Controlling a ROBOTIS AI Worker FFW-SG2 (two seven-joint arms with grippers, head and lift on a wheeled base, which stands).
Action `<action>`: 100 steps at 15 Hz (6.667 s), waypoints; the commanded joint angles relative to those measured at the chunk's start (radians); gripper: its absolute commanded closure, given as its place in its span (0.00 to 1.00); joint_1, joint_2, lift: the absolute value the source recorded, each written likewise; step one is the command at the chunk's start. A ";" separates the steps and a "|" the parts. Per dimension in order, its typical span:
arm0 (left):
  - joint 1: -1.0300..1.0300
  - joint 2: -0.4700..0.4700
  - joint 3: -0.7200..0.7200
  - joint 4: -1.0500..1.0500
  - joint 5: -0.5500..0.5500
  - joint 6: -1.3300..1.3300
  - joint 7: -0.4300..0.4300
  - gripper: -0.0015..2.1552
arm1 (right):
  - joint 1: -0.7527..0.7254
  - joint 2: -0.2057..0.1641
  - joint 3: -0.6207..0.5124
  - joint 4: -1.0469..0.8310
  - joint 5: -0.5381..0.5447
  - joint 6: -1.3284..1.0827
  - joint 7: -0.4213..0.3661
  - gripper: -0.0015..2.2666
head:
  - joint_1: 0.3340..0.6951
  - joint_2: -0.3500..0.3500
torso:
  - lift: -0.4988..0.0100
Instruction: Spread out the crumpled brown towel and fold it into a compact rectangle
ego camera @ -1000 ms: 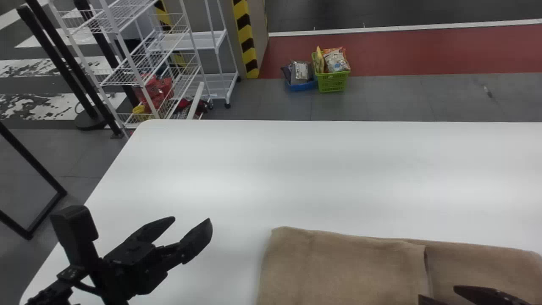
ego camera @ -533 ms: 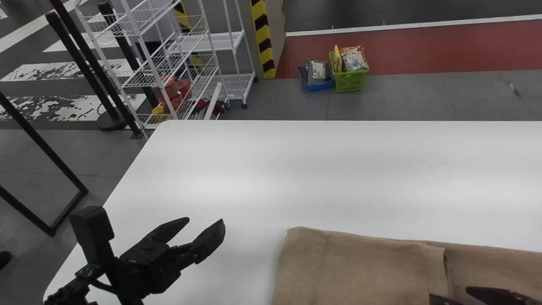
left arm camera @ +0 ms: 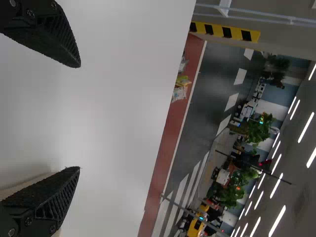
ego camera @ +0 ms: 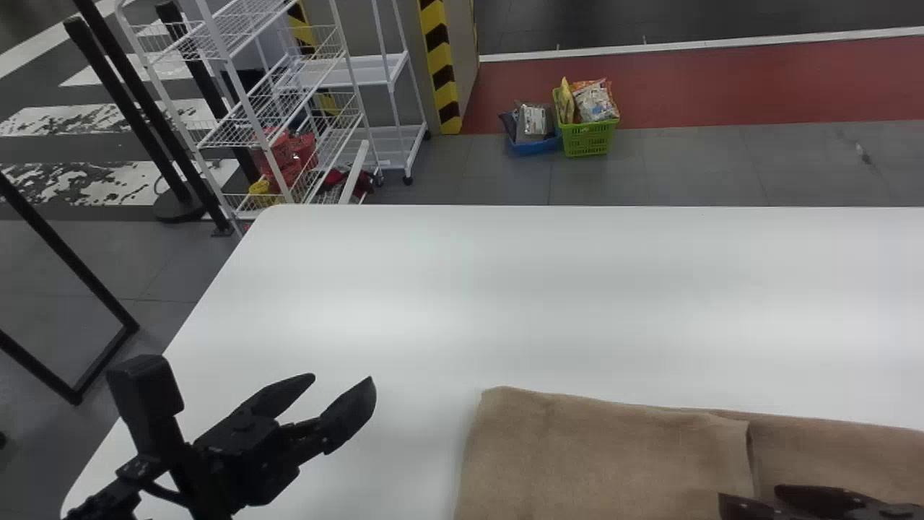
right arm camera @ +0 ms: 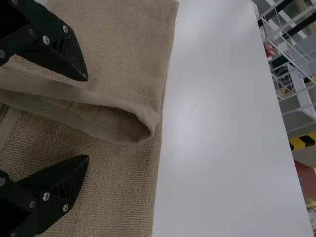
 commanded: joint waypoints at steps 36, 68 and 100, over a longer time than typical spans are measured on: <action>0.005 -0.003 0.011 0.014 0.000 0.000 -0.032 0.04 | -0.077 0.001 -0.011 -0.009 -0.099 0.062 -0.021 0.47 | 1.00 0.86 | 0.73; 0.002 -0.003 -0.011 0.012 -0.012 -0.003 -0.027 0.04 | -0.048 0.001 -0.522 -0.144 -0.357 0.215 0.050 0.47 | 1.00 0.50 | 0.73; -0.006 -0.003 -0.017 0.029 -0.034 -0.003 -0.048 0.04 | -0.043 0.001 -0.779 -0.177 -0.442 0.288 0.120 0.47 | 1.00 0.37 | 0.73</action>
